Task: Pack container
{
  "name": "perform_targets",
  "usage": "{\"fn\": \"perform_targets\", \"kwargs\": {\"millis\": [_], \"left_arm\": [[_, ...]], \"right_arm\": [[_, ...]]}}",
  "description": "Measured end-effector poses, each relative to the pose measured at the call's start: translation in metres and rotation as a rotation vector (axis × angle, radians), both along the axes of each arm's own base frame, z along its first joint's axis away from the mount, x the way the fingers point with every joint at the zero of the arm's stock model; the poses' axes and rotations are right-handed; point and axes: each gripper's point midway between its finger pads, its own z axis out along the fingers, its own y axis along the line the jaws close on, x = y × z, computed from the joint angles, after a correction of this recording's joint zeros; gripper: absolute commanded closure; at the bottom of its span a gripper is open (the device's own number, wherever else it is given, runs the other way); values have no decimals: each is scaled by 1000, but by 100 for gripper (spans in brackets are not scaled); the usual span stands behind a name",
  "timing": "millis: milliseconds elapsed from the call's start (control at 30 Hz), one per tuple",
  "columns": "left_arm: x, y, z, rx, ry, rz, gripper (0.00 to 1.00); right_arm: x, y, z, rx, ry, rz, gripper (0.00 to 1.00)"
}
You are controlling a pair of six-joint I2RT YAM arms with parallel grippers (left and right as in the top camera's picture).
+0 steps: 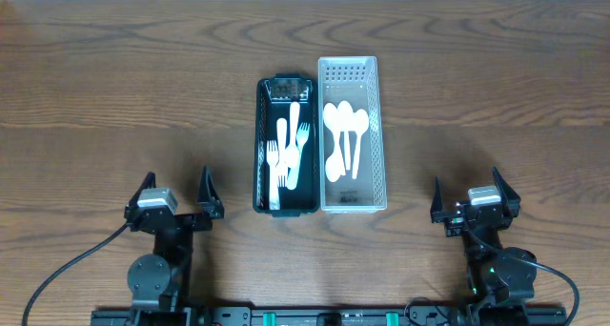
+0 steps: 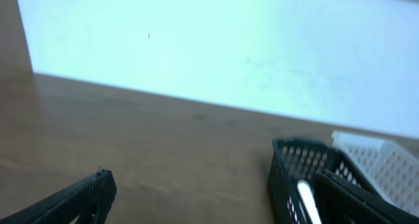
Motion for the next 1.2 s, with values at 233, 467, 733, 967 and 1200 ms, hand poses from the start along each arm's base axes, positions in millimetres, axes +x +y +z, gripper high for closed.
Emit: {"fn": "perform_targets", "kwargs": {"millis": [233, 467, 733, 967, 1200], "left_arm": [[2, -1, -39, 2, 115, -8, 2], [2, -7, -41, -10, 127, -38, 2], [2, -8, -45, -12, 148, -45, 2], [2, -8, -45, -12, 148, -45, 2], [2, -8, -45, -12, 148, -45, 2]], "right_arm": [[0, 0, 0, 0, -1, 0, 1], [0, 0, 0, 0, -1, 0, 1], [0, 0, 0, 0, -1, 0, 1], [0, 0, 0, 0, -1, 0, 1], [0, 0, 0, 0, -1, 0, 1]]}}
